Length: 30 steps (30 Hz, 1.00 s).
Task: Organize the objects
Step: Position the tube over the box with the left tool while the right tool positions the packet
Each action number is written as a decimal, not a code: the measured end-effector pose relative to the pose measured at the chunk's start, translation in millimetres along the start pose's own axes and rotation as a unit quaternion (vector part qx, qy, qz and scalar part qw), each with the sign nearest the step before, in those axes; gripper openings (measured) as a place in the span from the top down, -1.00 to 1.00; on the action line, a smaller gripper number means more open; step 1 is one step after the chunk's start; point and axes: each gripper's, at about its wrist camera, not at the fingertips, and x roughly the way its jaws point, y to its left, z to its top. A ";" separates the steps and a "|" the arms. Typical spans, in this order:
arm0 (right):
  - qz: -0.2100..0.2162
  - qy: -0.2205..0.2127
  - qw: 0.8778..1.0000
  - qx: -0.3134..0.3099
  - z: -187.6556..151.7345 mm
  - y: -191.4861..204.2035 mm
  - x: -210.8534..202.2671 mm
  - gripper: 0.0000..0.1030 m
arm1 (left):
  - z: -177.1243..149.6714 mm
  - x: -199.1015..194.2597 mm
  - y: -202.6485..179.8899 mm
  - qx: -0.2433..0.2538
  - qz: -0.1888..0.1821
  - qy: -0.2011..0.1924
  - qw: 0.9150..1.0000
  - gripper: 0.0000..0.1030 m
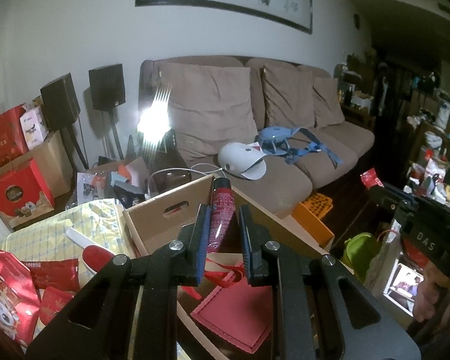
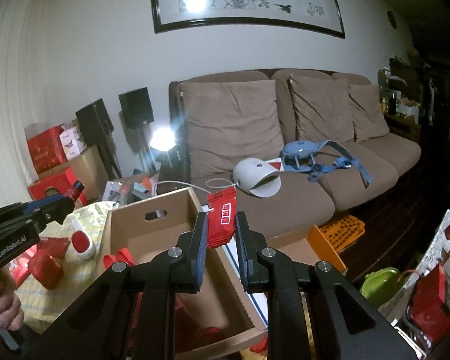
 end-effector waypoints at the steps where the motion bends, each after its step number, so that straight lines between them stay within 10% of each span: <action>1: 0.000 0.002 1.000 0.000 -0.4 0.0 0.9 0.68 | -0.4 1.2 0.5 0.000 0.000 0.002 1.000 0.66; 30: 0.021 0.053 0.998 -0.024 -13.7 12.7 31.4 0.67 | 5.0 32.7 -0.5 0.029 -0.011 0.010 0.999 0.66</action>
